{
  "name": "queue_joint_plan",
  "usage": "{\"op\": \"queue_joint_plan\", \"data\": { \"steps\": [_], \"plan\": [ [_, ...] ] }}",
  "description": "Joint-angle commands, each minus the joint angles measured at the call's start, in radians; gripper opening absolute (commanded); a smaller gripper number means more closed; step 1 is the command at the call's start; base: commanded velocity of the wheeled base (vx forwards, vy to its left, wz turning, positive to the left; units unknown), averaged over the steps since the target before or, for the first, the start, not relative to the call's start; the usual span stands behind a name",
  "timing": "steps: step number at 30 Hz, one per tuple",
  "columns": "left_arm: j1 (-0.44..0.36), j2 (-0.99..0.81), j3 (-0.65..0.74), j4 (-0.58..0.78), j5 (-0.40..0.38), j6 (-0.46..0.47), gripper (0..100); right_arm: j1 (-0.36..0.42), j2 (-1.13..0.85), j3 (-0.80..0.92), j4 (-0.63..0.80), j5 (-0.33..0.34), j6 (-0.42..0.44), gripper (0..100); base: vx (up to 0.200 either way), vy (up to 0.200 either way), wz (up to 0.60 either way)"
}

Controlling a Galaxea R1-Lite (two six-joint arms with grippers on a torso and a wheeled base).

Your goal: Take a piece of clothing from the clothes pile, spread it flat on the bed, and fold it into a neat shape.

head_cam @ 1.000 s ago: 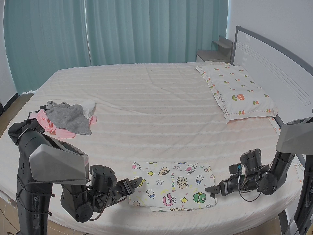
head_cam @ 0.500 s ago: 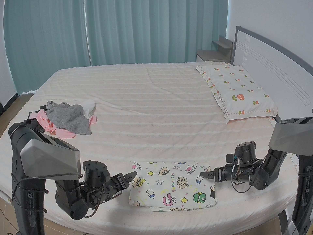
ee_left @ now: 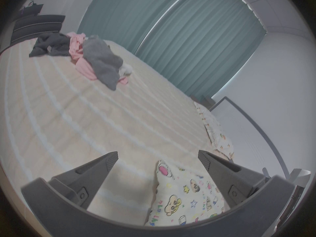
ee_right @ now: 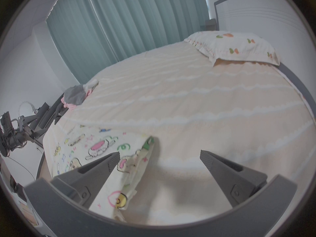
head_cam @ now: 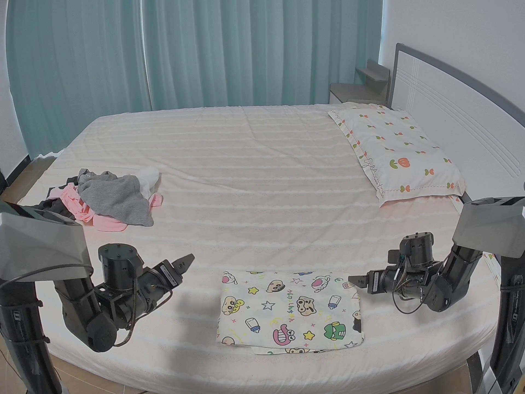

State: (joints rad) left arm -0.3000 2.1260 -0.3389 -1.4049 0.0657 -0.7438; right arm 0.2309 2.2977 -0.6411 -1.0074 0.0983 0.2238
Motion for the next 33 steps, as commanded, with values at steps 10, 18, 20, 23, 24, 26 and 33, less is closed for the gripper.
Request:
{"op": "queue_joint_plan", "data": {
  "steps": [10, 18, 20, 23, 24, 26, 33],
  "plan": [
    [0.044, -0.638, 0.210, 0.049, 0.071, 0.219, 100, -0.082, -0.655, 0.347, -0.106, -0.049, 0.040, 100, 0.000, 0.000, 0.00],
    [0.036, -1.028, 0.267, 0.287, 0.132, 0.339, 100, -0.045, -1.069, 0.511, -0.063, -0.046, 0.034, 100, 0.000, 0.000, 0.00],
    [0.036, -1.176, 0.255, 0.440, 0.132, 0.376, 100, -0.041, -1.181, 0.534, -0.008, -0.046, 0.032, 100, 0.000, 0.000, 0.00],
    [0.035, -1.308, 0.232, 0.603, 0.128, 0.416, 100, -0.041, -1.285, 0.540, 0.087, -0.046, 0.022, 100, 0.000, 0.000, 0.00],
    [0.035, -1.393, 0.213, 0.704, 0.124, 0.439, 100, -0.041, -1.353, 0.537, 0.164, -0.046, 0.014, 100, 0.000, 0.000, 0.00],
    [0.035, -1.545, 0.169, 0.912, 0.123, 0.465, 100, -0.041, -1.500, 0.512, 0.332, -0.046, -0.014, 100, 0.000, 0.000, 0.00],
    [0.036, -1.807, 0.084, 1.265, 0.124, 0.531, 100, -0.041, -1.793, 0.360, 0.831, -0.046, -0.123, 100, 0.000, 0.000, 0.00]
  ]
}}
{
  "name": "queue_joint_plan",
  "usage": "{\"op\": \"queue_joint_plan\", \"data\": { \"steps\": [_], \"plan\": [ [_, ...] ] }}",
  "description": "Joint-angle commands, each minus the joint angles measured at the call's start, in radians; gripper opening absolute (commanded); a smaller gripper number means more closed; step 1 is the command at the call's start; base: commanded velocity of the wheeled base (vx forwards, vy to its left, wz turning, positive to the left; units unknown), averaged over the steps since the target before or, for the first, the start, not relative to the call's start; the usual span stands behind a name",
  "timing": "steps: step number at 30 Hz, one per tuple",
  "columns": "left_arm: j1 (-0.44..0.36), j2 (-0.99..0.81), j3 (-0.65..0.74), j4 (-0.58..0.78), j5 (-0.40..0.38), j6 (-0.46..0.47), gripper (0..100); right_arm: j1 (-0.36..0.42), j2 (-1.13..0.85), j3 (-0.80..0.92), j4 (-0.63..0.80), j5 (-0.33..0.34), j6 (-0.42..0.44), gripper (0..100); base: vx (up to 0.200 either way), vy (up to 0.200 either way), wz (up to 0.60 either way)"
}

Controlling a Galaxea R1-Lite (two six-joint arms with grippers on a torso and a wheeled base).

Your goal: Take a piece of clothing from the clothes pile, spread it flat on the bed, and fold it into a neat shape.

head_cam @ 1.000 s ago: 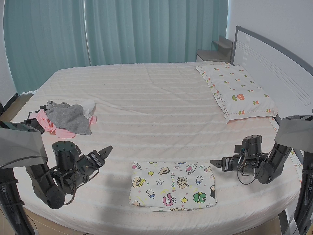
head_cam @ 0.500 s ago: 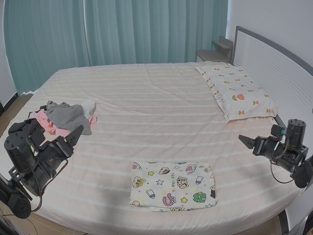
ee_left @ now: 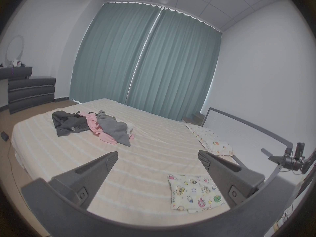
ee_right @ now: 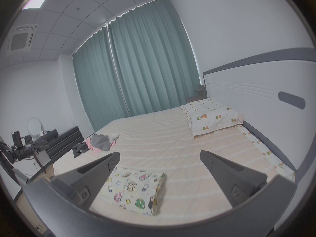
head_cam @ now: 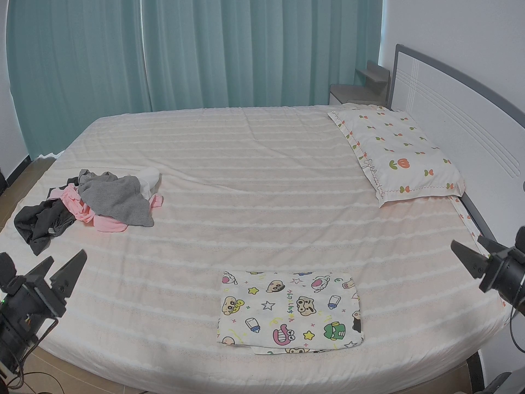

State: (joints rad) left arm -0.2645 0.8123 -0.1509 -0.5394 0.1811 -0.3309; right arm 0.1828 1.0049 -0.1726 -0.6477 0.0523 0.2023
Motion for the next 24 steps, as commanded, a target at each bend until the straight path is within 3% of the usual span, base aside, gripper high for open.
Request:
{"op": "queue_joint_plan", "data": {
  "steps": [1, 7, 10, 14, 18, 24],
  "plan": [
    [0.002, -0.510, -0.102, 0.415, 0.012, 0.128, 100, 0.007, -0.520, -0.120, 0.514, 0.000, -0.109, 100, 0.000, 0.000, 0.00],
    [0.048, -0.631, -0.102, 0.515, 0.017, 0.219, 100, -0.005, -0.663, -0.130, 0.723, -0.008, -0.204, 100, 0.000, 0.000, 0.00],
    [0.119, -0.668, -0.102, 0.542, 0.015, 0.259, 100, -0.032, -0.710, -0.133, 0.789, -0.017, -0.241, 100, 0.000, 0.000, 0.00],
    [0.182, -0.700, -0.099, 0.556, 0.011, 0.296, 100, -0.078, -0.749, -0.119, 0.806, -0.026, -0.284, 100, 0.000, 0.000, 0.00],
    [0.186, -0.719, -0.092, 0.572, 0.015, 0.309, 100, -0.088, -0.782, -0.088, 0.809, -0.028, -0.297, 100, 0.000, 0.000, 0.00],
    [0.186, -0.720, -0.036, 0.575, 0.117, 0.325, 100, -0.175, -0.962, 0.070, 0.821, -0.054, -0.360, 100, 0.000, 0.000, 0.00]
  ]
}}
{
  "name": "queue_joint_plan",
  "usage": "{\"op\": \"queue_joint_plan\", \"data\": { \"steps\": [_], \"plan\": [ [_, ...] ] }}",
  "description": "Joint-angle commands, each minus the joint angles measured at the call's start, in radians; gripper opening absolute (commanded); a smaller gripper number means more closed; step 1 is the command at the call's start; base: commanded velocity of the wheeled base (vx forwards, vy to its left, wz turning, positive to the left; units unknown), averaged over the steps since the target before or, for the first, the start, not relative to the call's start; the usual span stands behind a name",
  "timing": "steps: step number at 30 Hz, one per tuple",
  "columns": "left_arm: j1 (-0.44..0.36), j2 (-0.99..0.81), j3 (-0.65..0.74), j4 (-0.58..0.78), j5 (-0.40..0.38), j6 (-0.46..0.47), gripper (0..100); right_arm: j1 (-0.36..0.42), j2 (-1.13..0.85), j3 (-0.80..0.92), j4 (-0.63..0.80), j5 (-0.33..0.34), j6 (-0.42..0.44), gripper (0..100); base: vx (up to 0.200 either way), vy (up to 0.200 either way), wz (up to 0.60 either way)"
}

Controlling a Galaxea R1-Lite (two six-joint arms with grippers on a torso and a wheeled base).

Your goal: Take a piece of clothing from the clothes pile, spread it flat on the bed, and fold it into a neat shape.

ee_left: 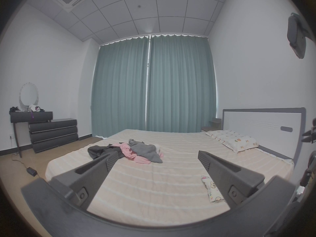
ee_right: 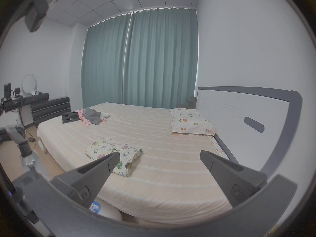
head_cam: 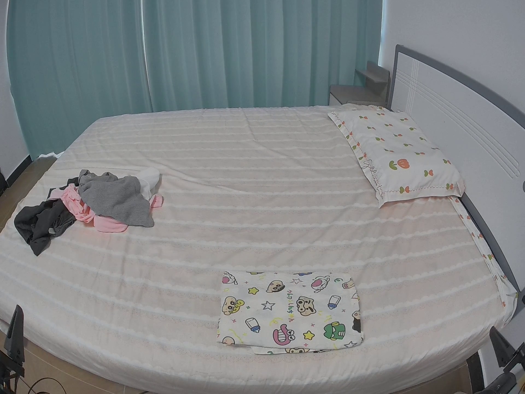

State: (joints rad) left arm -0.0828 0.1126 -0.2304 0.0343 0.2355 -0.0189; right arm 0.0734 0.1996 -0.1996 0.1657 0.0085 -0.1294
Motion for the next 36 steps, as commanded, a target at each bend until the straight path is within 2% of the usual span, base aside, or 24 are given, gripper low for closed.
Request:
{"op": "queue_joint_plan", "data": {
  "steps": [1, 3, 6, 10, 11, 12, 14, 16, 18, 20, 21, 24, 29, 32, 34, 36],
  "plan": [
    [0.005, -0.021, 0.051, 0.001, 0.073, 0.016, 100, -0.081, -0.175, 0.114, 0.001, -0.013, -0.033, 100, 0.000, 0.000, 0.00],
    [0.023, -0.027, 0.057, 0.004, 0.084, 0.017, 100, -0.081, -0.183, 0.115, 0.005, -0.050, -0.041, 100, 0.000, 0.000, 0.00],
    [0.115, -0.053, 0.054, 0.041, 0.082, 0.030, 100, -0.080, -0.187, 0.115, 0.005, -0.091, -0.044, 100, 0.000, 0.000, 0.00],
    [0.104, -0.062, 0.065, 0.047, 0.059, 0.054, 100, -0.078, -0.198, 0.124, -0.006, -0.021, -0.044, 100, 0.000, 0.000, 0.00],
    [0.089, -0.102, 0.111, 0.050, 0.011, 0.059, 100, -0.075, -0.198, 0.127, -0.009, 0.007, -0.036, 100, 0.000, 0.000, 0.00],
    [0.084, -0.113, 0.145, 0.041, -0.010, 0.066, 100, -0.075, -0.198, 0.129, -0.009, 0.007, -0.029, 100, 0.000, 0.000, 0.00],
    [0.081, -0.113, 0.206, 0.007, -0.039, 0.071, 100, -0.075, -0.198, 0.131, -0.011, 0.004, -0.006, 100, 0.000, 0.000, 0.00],
    [0.081, -0.113, 0.230, -0.091, -0.110, 0.028, 100, -0.075, -0.198, 0.131, -0.011, -0.022, 0.016, 100, 0.000, 0.000, 0.00],
    [0.081, -0.113, 0.230, -0.070, -0.188, -0.006, 100, -0.075, -0.198, 0.131, -0.011, -0.041, 0.016, 100, 0.000, 0.000, 0.00],
    [0.081, -0.113, 0.230, -0.027, -0.259, 0.002, 100, -0.075, -0.198, 0.127, -0.011, -0.068, 0.007, 100, 0.000, 0.000, 0.00],
    [0.081, -0.113, 0.230, -0.025, -0.263, 0.002, 100, -0.075, -0.198, 0.127, -0.011, -0.071, 0.005, 100, 0.000, 0.000, 0.00],
    [0.081, -0.113, 0.230, -0.027, -0.297, 0.031, 100, -0.075, -0.198, 0.134, -0.026, -0.142, -0.006, 100, 0.000, 0.000, 0.00],
    [0.081, -0.113, 0.230, -0.027, -0.291, 0.030, 100, -0.075, -0.198, 0.138, -0.040, -0.328, -0.006, 100, 0.000, 0.000, 0.00],
    [0.081, -0.113, 0.230, -0.027, -0.291, 0.031, 100, -0.075, -0.198, 0.149, -0.058, -0.397, -0.009, 100, 0.000, 0.000, 0.00],
    [0.083, -0.113, 0.230, -0.027, -0.289, 0.031, 100, -0.075, -0.198, 0.158, -0.086, -0.420, -0.009, 100, 0.000, 0.000, 0.00],
    [0.081, -0.113, 0.230, -0.027, -0.289, 0.031, 100, -0.075, -0.198, 0.167, -0.104, -0.415, -0.013, 100, 0.000, 0.000, 0.00]
  ]
}}
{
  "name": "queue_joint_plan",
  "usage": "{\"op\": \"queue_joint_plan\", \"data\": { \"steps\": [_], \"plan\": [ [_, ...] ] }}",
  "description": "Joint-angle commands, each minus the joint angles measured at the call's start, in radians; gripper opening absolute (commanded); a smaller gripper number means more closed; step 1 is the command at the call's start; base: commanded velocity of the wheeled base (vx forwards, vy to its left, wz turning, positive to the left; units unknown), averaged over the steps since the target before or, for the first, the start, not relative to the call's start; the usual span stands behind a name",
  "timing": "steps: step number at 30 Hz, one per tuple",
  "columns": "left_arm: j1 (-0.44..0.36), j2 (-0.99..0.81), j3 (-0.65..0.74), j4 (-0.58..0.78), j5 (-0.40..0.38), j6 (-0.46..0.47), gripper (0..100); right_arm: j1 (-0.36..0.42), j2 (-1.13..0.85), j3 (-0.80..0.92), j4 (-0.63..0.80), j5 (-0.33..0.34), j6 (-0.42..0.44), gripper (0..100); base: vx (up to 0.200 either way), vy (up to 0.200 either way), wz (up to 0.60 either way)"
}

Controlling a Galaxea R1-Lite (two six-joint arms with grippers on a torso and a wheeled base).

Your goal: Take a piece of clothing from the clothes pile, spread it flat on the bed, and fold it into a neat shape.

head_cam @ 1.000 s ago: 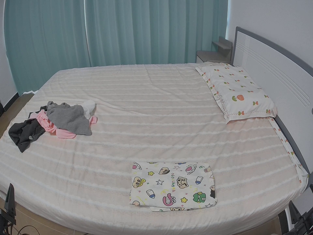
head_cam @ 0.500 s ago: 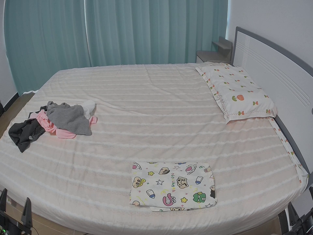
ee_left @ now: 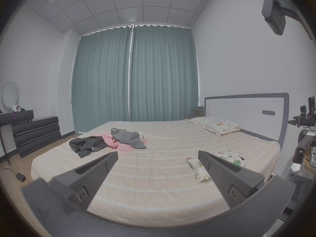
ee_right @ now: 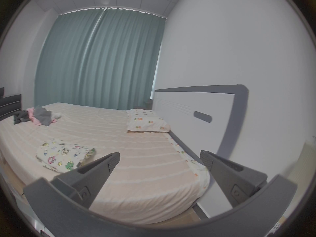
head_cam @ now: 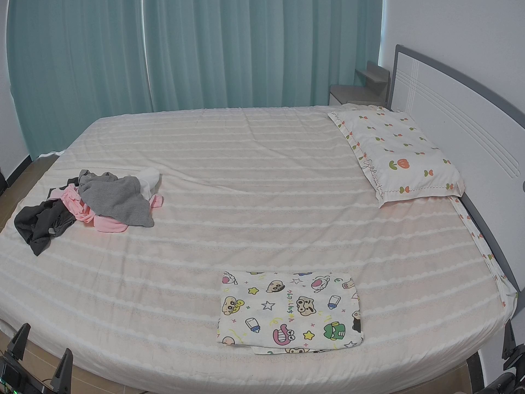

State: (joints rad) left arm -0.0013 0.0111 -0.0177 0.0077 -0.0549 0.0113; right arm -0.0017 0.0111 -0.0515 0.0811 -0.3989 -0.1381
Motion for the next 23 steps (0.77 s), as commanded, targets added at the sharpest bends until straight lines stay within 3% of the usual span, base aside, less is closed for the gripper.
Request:
{"op": "queue_joint_plan", "data": {
  "steps": [1, 4, 5, 6, 12, 17, 23],
  "plan": [
    [0.000, -0.011, 0.018, 0.000, 0.001, 0.001, 100, 0.000, -0.010, 0.032, -0.049, 0.005, -0.012, 100, 0.000, 0.000, 0.00],
    [0.001, -0.011, 0.018, 0.000, 0.003, -0.001, 100, 0.000, -0.010, 0.051, -0.103, 0.160, 0.008, 100, 0.000, 0.000, 0.00],
    [0.000, -0.011, 0.018, 0.000, 0.003, -0.001, 100, 0.002, -0.010, 0.051, -0.101, 0.169, 0.011, 100, 0.000, 0.000, 0.00],
    [0.000, -0.011, 0.018, -0.002, 0.001, -0.002, 100, 0.003, -0.011, 0.051, -0.101, 0.284, 0.063, 100, 0.000, 0.000, 0.00],
    [0.000, -0.011, 0.018, 0.000, 0.001, -0.001, 100, 0.003, -0.008, 0.051, -0.093, 0.284, 0.000, 100, 0.000, 0.000, 0.00],
    [0.000, -0.011, 0.018, 0.000, 0.001, 0.003, 100, 0.003, -0.011, 0.051, -0.099, 0.278, 0.045, 100, 0.000, 0.000, 0.00],
    [0.000, -0.011, 0.018, 0.000, 0.003, 0.004, 100, 0.003, -0.010, 0.051, -0.099, 0.275, 0.038, 100, 0.000, 0.000, 0.00]
  ]
}}
